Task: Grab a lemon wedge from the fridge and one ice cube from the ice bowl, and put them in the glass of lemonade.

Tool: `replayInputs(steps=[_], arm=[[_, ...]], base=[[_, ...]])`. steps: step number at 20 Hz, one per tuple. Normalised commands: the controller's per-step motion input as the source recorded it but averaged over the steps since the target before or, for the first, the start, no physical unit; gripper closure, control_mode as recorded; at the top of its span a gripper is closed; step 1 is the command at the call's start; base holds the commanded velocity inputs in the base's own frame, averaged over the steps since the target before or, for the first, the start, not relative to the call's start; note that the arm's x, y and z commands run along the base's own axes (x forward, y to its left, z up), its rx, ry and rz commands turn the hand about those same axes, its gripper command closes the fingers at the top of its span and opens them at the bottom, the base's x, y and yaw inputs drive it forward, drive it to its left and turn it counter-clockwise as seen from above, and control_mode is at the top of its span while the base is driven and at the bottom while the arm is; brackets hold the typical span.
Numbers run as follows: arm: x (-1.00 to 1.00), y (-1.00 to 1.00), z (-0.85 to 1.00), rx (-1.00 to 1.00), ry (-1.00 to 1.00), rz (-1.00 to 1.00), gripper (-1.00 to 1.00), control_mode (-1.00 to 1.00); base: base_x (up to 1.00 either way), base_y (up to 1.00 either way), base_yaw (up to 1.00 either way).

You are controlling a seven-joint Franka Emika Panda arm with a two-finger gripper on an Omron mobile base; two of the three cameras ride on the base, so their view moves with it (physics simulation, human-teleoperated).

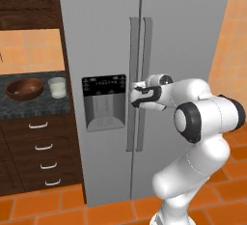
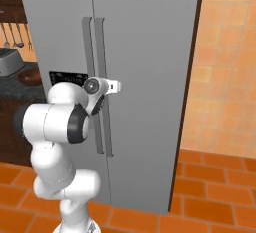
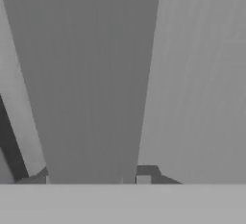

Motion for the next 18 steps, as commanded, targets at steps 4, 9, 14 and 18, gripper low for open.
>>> replayInputs(steps=[4,9,14,18], arm=[[-0.92,-0.81,0.13,0.03,0.0,-0.22,1.0,-1.0],[-0.98,-0.99,0.44,0.06,0.0,-0.34,1.0,-1.0],[-0.92,-1.0,0.76,0.08,0.05,-0.38,1.0,-1.0],[-0.93,-1.0,0.96,0.13,0.05,-0.42,1.0,-1.0]], base=[[0.0,0.0,0.0],[0.0,0.0,0.0],[0.0,0.0,0.0],[0.0,0.0,0.0]])
